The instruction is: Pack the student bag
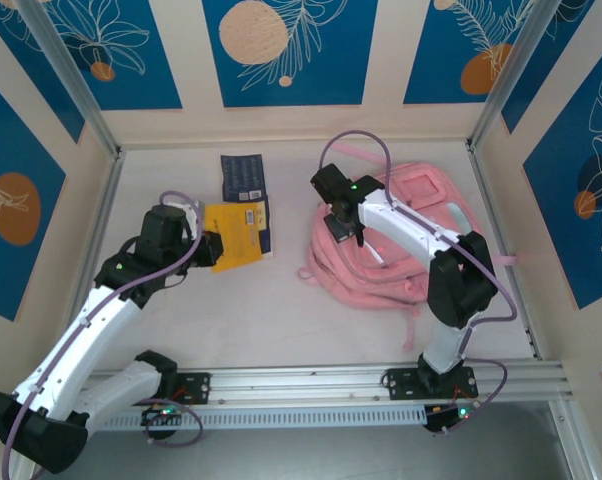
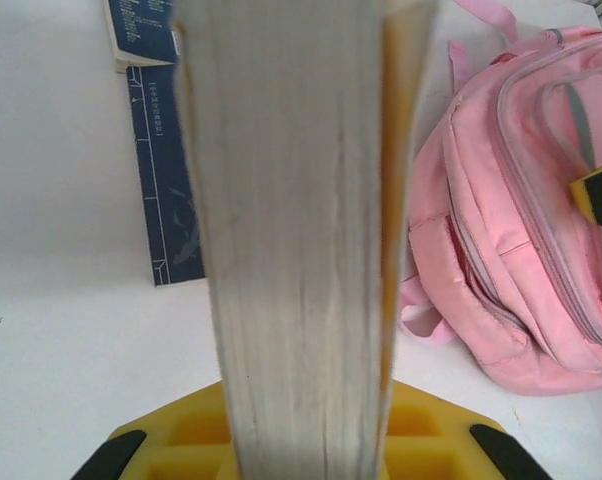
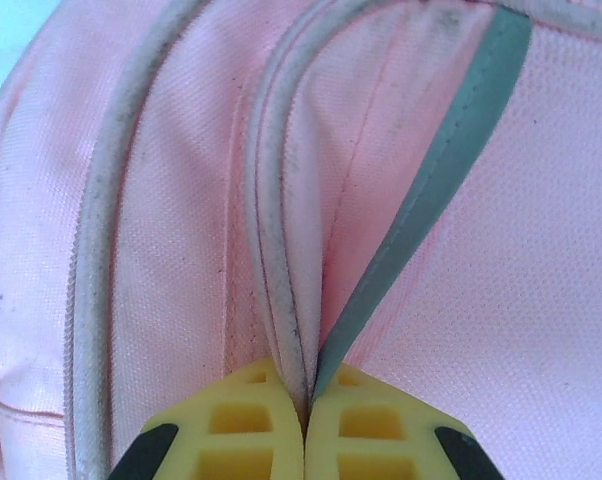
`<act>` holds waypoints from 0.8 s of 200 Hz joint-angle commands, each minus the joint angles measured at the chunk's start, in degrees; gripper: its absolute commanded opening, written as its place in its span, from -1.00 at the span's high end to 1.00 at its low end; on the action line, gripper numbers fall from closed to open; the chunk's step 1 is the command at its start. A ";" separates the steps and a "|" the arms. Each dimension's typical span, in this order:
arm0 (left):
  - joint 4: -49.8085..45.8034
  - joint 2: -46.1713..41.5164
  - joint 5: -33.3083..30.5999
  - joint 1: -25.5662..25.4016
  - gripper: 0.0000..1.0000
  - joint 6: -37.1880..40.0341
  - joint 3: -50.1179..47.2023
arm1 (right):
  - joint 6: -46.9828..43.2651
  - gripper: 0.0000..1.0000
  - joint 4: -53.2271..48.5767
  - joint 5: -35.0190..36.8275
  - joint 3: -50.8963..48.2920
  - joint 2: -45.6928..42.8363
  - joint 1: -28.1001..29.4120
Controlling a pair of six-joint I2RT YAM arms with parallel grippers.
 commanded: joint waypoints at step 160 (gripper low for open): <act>10.11 -0.16 19.45 0.78 0.96 -13.23 3.12 | 3.50 1.00 -4.68 -77.05 17.83 -8.76 -20.74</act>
